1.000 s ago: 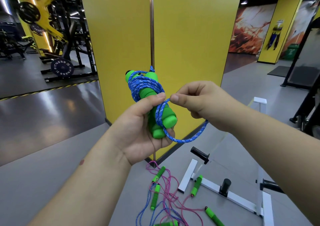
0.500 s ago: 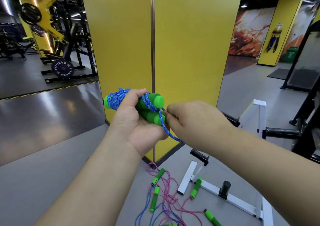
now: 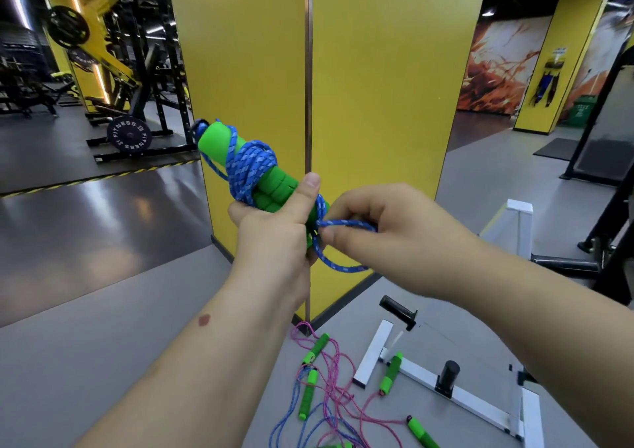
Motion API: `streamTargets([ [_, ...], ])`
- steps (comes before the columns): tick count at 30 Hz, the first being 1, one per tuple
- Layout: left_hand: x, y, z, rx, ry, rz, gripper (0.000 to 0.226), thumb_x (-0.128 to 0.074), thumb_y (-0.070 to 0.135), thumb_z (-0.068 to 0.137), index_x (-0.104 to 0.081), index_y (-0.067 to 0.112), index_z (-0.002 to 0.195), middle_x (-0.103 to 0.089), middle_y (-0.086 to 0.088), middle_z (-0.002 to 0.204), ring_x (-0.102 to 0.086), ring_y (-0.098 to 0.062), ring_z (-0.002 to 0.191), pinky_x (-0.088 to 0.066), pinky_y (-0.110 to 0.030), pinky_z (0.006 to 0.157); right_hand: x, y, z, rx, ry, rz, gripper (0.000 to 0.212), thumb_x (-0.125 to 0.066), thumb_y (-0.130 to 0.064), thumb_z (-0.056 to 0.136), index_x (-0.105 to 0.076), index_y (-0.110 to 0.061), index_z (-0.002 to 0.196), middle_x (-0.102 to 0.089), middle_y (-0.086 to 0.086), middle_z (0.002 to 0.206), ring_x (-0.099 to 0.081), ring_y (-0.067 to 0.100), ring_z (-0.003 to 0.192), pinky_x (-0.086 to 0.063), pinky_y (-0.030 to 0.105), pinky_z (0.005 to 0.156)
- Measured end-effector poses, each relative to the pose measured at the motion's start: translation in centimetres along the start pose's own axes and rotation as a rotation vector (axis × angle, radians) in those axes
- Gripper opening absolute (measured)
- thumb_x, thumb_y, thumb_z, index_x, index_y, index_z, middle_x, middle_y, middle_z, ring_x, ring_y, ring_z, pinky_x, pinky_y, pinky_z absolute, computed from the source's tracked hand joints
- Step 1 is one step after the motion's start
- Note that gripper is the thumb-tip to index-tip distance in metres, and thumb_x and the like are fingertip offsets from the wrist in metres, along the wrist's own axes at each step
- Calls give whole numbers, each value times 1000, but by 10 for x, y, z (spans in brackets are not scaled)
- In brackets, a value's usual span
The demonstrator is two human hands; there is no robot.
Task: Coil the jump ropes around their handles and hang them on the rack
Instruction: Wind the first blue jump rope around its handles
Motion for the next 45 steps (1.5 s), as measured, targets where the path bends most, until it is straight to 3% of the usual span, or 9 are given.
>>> streamTargets([
  [8, -7, -6, 1, -42, -114, 458, 49, -70, 34, 97, -30, 21, 124, -61, 2, 105, -69, -22, 96, -59, -38, 69, 2, 26, 9, -286, -10, 518, 2, -68, -10, 91, -70, -10, 90, -62, 3, 66, -58, 17, 63, -53, 30, 61],
  [12, -8, -14, 0, -39, -174, 611, 49, -73, 32, 94, -33, 27, 124, -63, 2, 97, -67, -22, 83, -56, -39, 70, -5, 29, 9, -341, -37, 832, 9, -62, -4, 94, -64, -12, 96, -64, 9, 75, -66, 21, 70, -59, 34, 71],
  [19, -9, -24, -2, 121, -266, 455, 43, -80, 45, 85, -50, 31, 114, -73, 3, 111, -79, -20, 83, -64, -38, 64, -3, 37, 6, -323, -10, 1114, 38, -46, 19, 90, -70, -1, 111, -71, 12, 95, -68, 21, 84, -58, 34, 81],
  [23, -9, -25, -2, 78, -266, 498, 37, -75, 46, 89, -48, 31, 111, -70, -2, 112, -78, -23, 85, -64, -39, 63, 2, 36, 7, -239, 61, 835, 44, -56, 24, 84, -72, -7, 111, -72, 8, 96, -71, 15, 84, -60, 28, 82],
  [28, -15, -42, 0, 191, -340, 417, 31, -69, 29, 98, -48, 27, 120, -69, -7, 115, -74, -23, 85, -62, -37, 63, 27, 37, 4, -184, 254, 219, 15, -75, -9, 83, -77, -23, 84, -73, 2, 76, -65, 23, 68, -55, 36, 63],
  [30, -19, -49, 4, 195, -363, 426, 30, -68, 26, 99, -47, 29, 121, -71, -7, 114, -75, -20, 80, -61, -36, 63, 26, 48, 7, -226, 264, 213, 6, -75, -18, 83, -76, -20, 78, -72, 1, 70, -66, 28, 68, -54, 37, 61],
  [33, -25, -60, 14, 152, -354, 437, 24, -62, 27, 101, -46, 31, 118, -70, -4, 110, -74, -14, 70, -56, -31, 57, 30, 85, 15, -360, 303, 273, 30, -76, -31, 84, -70, -6, 68, -69, 12, 68, -67, 26, 62, -62, 40, 68],
  [39, -50, -97, 34, 55, -374, 539, 57, -72, 54, 78, -42, 32, 121, -65, 3, 118, -70, -16, 96, -52, -25, 55, 29, 157, 38, -573, 285, 492, 16, -65, -8, 86, -63, -2, 71, -62, 16, 70, -65, 26, 59, -63, 40, 64],
  [45, -55, -153, 67, 83, -326, 591, 60, -84, 44, 82, -42, 29, 122, -67, 7, 104, -70, -15, 86, -56, -29, 59, 20, 215, 44, -651, 241, 511, 12, -60, -5, 89, -61, -1, 78, -61, 16, 73, -63, 28, 61, -61, 35, 59],
])
Point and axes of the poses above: each hand's wrist, its own z-axis towards the middle knuckle, its own x-axis out of the back of the hand, y = z × x, the point moved 10 cm from there along z, towards the middle knuckle
